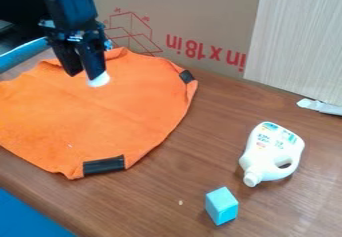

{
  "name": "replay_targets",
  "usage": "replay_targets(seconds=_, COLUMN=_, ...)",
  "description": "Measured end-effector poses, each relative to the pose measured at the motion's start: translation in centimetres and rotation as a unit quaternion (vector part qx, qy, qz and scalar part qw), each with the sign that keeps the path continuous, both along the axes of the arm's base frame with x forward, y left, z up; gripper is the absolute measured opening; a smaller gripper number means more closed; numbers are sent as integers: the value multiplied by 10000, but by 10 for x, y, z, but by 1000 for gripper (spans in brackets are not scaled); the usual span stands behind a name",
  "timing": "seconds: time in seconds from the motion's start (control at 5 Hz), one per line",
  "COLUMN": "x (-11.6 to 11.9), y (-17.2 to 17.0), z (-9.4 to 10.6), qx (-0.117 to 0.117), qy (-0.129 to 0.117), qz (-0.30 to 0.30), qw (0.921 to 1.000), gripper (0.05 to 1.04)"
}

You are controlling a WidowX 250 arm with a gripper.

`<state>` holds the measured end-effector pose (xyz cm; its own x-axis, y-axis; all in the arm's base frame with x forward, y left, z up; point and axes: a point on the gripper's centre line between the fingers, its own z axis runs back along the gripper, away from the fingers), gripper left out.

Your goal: Pick up the white object and place it on the top right of the napkin

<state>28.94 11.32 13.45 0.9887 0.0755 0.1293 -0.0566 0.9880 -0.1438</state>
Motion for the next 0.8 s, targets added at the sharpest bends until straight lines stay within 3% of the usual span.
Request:
replay_targets(seconds=0.4, x=44, y=-11, z=-26, qx=221, qy=61, qz=-33, qw=9997, gripper=537)
replay_targets(seconds=0.8, x=82, y=-15, z=-38, qx=296, qy=188, qz=201, qw=9992, gripper=537)
